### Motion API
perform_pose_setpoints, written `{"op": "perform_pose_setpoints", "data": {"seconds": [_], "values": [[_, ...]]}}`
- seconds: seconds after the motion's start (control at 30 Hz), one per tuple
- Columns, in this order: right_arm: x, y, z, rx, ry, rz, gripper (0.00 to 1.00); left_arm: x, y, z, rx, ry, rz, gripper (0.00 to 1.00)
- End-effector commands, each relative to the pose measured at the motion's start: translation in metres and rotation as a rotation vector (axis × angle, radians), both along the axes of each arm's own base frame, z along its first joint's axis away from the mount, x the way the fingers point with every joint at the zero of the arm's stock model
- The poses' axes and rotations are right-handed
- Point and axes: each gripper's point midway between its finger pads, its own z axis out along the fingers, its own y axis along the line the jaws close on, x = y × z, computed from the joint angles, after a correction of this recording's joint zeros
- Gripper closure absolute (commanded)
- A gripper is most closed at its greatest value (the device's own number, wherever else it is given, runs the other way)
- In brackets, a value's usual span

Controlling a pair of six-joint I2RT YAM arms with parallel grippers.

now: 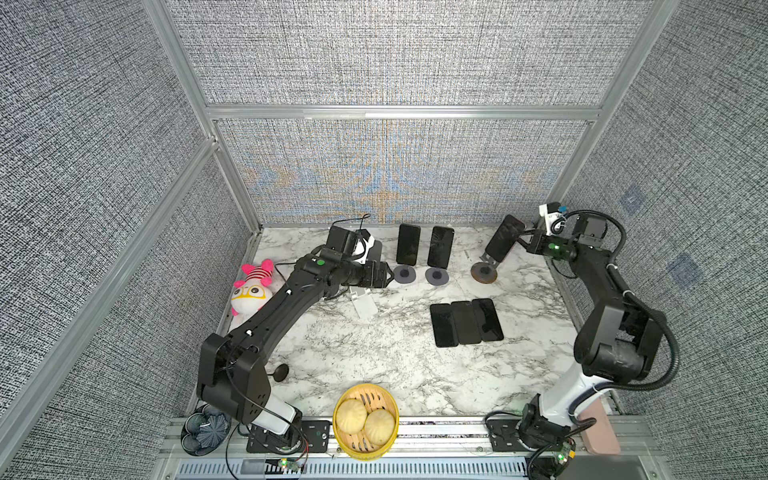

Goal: Remove the phone from the phone stand
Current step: 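Carry the pink-edged phone toward the left gripper with the right gripper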

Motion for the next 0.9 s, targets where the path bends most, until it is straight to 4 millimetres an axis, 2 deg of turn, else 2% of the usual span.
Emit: {"op": "perform_pose_setpoints", "data": {"seconds": [0.0, 0.2, 0.33, 0.43, 0.63, 0.7, 0.87], "values": [[-0.015, 0.012, 0.006, -0.015, 0.026, 0.013, 0.97, 0.004, 0.001, 0.008, 0.002, -0.066, -0.012, 0.01], [-0.054, 0.042, 0.011, 0.021, 0.074, 0.029, 0.97, 0.003, 0.003, 0.024, -0.020, -0.143, -0.013, 0.01], [-0.084, 0.059, 0.003, 0.052, 0.191, -0.003, 1.00, -0.005, -0.007, 0.037, -0.038, -0.212, -0.040, 0.01], [-0.110, 0.088, -0.006, 0.099, 0.278, 0.025, 1.00, -0.019, -0.026, 0.035, -0.015, -0.260, -0.085, 0.01], [-0.153, 0.141, -0.033, 0.105, 0.440, 0.085, 1.00, -0.058, -0.095, 0.012, -0.044, -0.240, -0.232, 0.01], [-0.161, 0.155, -0.039, 0.110, 0.475, 0.110, 1.00, -0.067, -0.115, 0.004, -0.038, -0.229, -0.276, 0.01], [-0.167, 0.175, -0.046, 0.120, 0.512, 0.138, 1.00, -0.081, -0.145, -0.016, 0.006, -0.204, -0.340, 0.01]]}}
